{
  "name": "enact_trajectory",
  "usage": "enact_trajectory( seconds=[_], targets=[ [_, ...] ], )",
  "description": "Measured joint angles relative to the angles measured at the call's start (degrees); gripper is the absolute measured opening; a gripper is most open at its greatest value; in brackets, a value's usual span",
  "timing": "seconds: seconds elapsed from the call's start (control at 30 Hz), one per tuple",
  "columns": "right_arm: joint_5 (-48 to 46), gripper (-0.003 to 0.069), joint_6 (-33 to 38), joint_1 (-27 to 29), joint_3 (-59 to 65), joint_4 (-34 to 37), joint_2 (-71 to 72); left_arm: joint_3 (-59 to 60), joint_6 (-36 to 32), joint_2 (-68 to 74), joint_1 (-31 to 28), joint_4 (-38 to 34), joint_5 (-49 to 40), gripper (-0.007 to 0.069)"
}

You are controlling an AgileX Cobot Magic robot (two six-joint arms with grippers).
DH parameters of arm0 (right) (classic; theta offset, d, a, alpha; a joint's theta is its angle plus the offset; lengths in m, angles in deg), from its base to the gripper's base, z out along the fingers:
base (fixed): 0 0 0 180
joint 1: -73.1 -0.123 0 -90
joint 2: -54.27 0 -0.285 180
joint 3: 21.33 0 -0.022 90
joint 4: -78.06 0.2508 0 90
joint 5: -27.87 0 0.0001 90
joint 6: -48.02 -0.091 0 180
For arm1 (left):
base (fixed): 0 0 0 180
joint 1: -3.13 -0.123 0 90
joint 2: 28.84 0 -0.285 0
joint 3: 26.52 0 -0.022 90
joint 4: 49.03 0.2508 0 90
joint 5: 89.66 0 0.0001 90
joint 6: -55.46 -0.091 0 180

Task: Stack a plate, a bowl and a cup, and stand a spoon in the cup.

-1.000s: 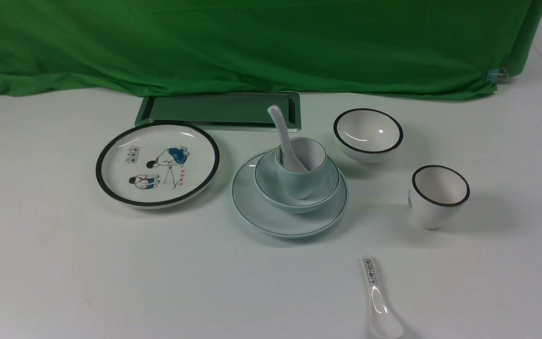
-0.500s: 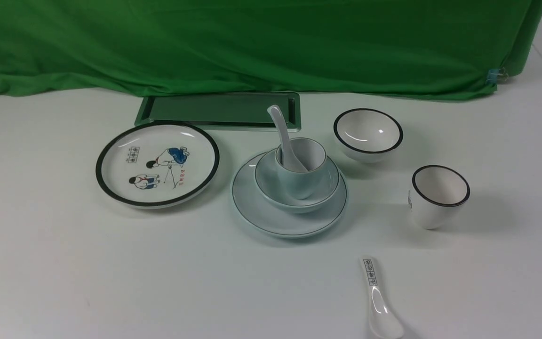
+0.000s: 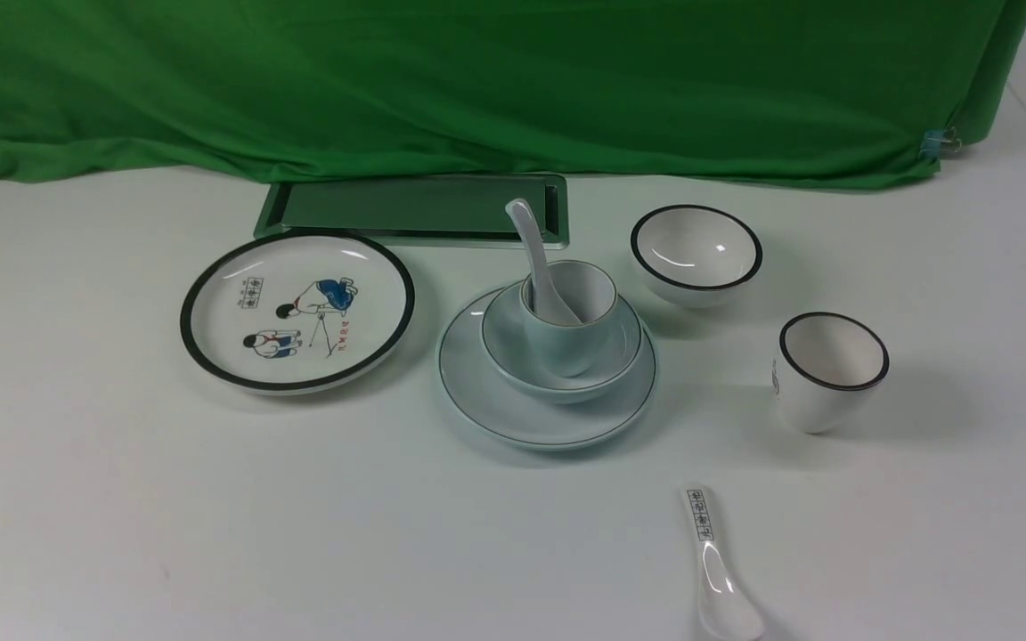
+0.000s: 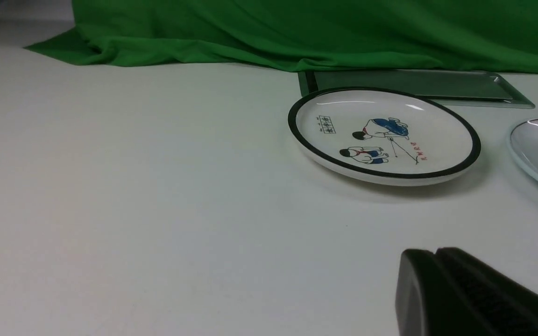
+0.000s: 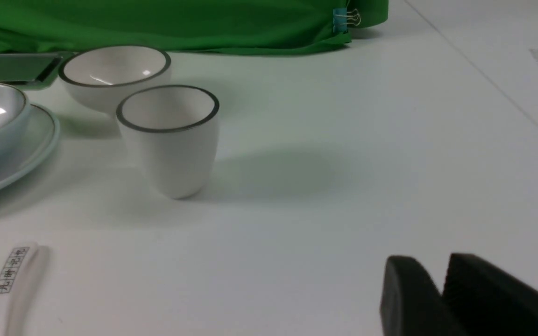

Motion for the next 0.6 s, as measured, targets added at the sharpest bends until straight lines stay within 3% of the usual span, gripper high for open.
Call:
enact_trajectory(
  seconds=[0.6],
  targets=[
    [0.0, 0.0199, 0.0, 0.0, 0.0, 0.0, 0.0, 0.0, 0.1, 0.0, 0.0, 2.0, 0.0, -0.0031]
  ],
)
